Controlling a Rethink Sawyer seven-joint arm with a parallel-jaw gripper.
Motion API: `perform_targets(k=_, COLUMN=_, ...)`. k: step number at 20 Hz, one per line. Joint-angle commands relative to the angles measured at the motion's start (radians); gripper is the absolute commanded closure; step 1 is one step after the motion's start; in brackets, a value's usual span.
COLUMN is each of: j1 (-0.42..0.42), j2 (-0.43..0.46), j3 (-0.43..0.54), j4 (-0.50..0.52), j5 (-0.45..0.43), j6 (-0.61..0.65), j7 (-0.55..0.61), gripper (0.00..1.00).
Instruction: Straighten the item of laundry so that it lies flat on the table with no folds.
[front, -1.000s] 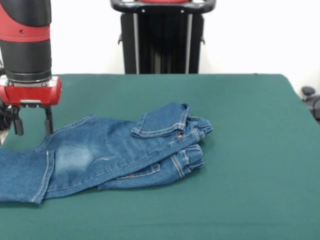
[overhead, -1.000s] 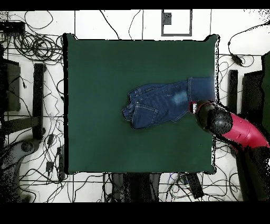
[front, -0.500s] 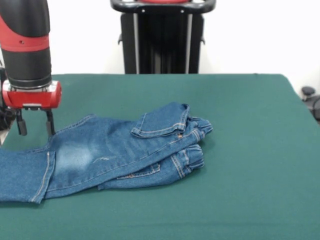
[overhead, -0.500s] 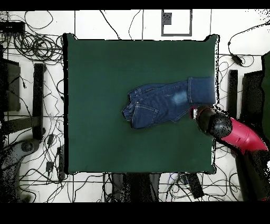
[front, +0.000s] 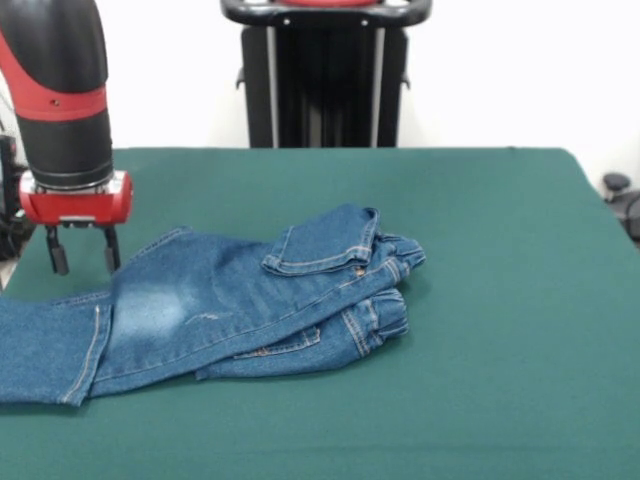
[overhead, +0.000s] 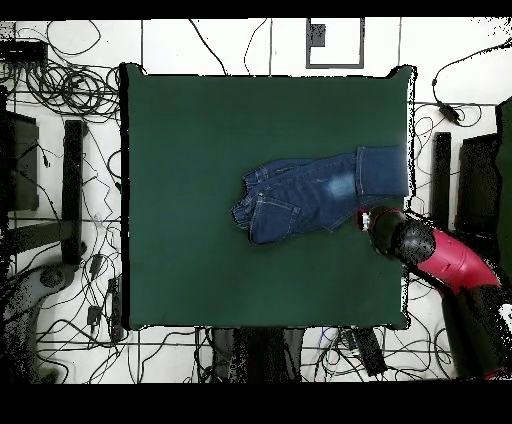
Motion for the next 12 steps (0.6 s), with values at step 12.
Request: perform_targets(k=12, j1=0.139, j2=-0.124, j3=-0.009, j4=0.091, j5=0.049, j6=0.113, j7=0.171, gripper=0.00)
